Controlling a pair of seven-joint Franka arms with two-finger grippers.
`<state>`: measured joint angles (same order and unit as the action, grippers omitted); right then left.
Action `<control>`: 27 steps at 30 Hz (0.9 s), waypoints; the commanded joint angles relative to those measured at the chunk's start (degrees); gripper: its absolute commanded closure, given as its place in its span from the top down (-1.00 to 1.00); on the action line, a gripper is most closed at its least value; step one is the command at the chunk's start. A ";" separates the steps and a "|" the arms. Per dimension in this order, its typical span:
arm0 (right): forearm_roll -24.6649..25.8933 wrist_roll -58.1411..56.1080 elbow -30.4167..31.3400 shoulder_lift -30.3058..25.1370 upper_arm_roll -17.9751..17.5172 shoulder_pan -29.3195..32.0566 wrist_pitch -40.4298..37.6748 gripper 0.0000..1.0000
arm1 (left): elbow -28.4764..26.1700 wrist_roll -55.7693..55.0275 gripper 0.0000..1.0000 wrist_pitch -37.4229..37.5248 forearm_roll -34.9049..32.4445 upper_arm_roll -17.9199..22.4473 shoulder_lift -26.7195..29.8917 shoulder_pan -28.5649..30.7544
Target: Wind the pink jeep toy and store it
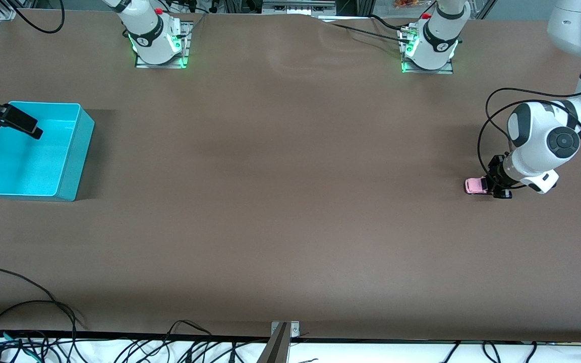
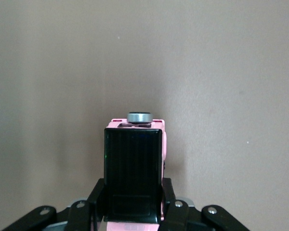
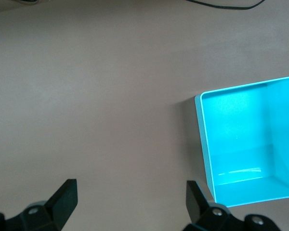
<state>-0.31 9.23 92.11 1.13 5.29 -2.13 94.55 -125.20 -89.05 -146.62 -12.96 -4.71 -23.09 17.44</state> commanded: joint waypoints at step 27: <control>-0.04 0.53 -0.96 0.27 -0.11 0.28 0.46 1.00 | 5.93 3.62 -0.56 -3.67 -6.19 -0.30 -9.25 8.31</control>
<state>-0.31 9.23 92.11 1.13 5.31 -2.12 95.08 -122.76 -85.96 -147.31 -15.78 -4.71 -24.75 23.12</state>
